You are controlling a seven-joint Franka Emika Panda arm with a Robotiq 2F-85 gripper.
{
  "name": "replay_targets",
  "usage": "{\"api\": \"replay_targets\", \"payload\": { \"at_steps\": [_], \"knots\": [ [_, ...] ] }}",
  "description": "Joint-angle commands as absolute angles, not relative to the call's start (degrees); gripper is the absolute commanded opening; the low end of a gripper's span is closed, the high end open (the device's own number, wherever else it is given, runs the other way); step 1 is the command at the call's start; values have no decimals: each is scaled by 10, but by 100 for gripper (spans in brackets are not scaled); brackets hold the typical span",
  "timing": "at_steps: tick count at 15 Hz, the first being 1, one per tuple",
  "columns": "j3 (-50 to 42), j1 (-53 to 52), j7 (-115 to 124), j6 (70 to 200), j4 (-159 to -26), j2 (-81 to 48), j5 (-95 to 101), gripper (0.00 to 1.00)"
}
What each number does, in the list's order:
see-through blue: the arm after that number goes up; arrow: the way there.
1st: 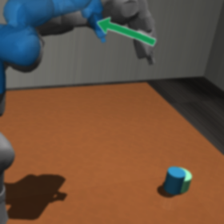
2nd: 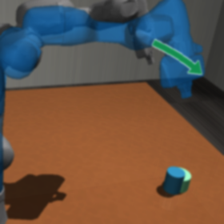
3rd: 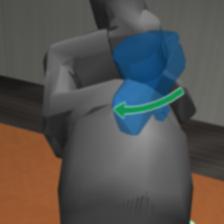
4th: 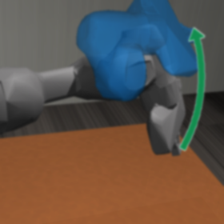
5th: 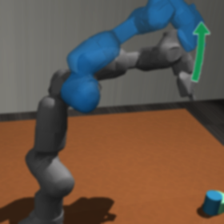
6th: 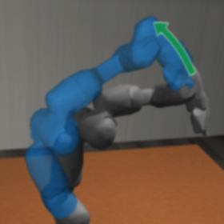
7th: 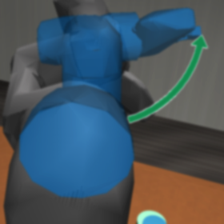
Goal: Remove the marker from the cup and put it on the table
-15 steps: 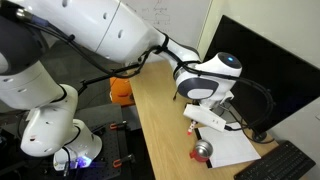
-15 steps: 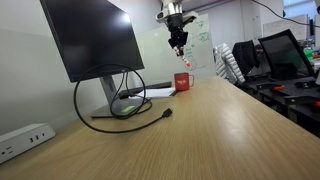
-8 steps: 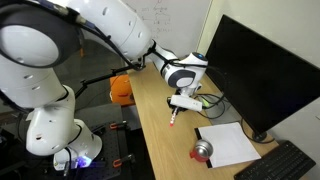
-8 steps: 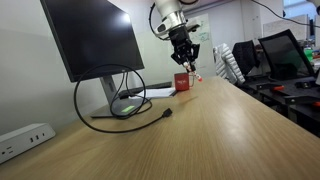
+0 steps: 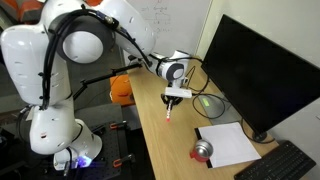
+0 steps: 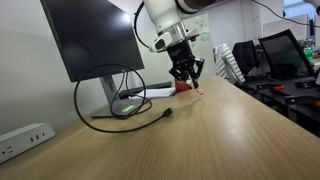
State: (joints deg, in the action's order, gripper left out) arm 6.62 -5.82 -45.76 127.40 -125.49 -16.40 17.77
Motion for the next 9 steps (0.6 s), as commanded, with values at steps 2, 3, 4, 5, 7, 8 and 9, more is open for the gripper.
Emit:
{"api": "replay_targets", "payload": {
  "at_steps": [2,3,4,5,7,8,9],
  "knots": [
    [72,-56,-436,1265,-1248,-165,211,46],
    [73,-52,-443,1261,-1249,-159,206,52],
    [73,-49,-445,1258,-1256,-147,202,59],
    [72,-45,-451,1256,-1260,-137,200,68],
    [71,-33,-472,1245,-1265,-114,187,81],
    [69,-25,-487,1244,-1270,-98,179,90],
    [65,-18,-492,1248,-1277,-78,176,97]
  ]
}}
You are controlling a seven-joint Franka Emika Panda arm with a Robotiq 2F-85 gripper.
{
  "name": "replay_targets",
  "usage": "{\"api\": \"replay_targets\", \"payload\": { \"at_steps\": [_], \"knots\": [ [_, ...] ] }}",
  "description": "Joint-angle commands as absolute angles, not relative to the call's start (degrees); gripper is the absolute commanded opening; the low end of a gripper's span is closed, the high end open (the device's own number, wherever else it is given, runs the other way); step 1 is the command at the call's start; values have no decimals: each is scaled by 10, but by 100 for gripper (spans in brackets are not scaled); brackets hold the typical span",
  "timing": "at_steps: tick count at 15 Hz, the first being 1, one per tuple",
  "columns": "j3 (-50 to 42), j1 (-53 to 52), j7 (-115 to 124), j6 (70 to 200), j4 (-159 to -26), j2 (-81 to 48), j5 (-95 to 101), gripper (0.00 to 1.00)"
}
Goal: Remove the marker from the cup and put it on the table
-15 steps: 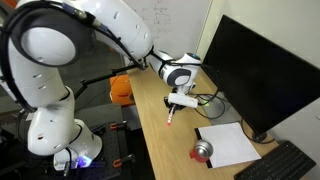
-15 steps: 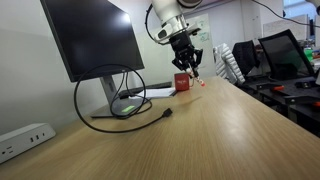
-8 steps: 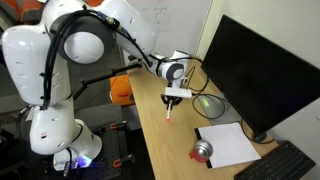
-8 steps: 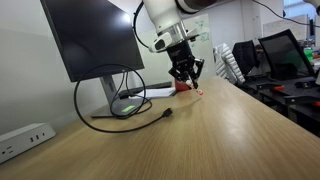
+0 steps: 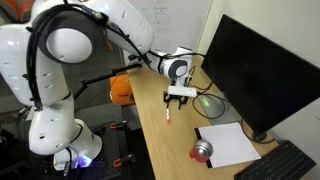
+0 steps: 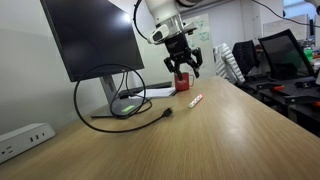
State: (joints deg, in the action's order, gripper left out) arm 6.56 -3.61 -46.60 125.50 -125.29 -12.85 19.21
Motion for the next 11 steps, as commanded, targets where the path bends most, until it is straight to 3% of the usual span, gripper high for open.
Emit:
{"api": "replay_targets", "payload": {
  "at_steps": [1,11],
  "knots": [
    [59,-11,-496,1245,-1276,-64,169,100],
    [21,-9,-529,1269,-1336,63,166,100]
  ]
}}
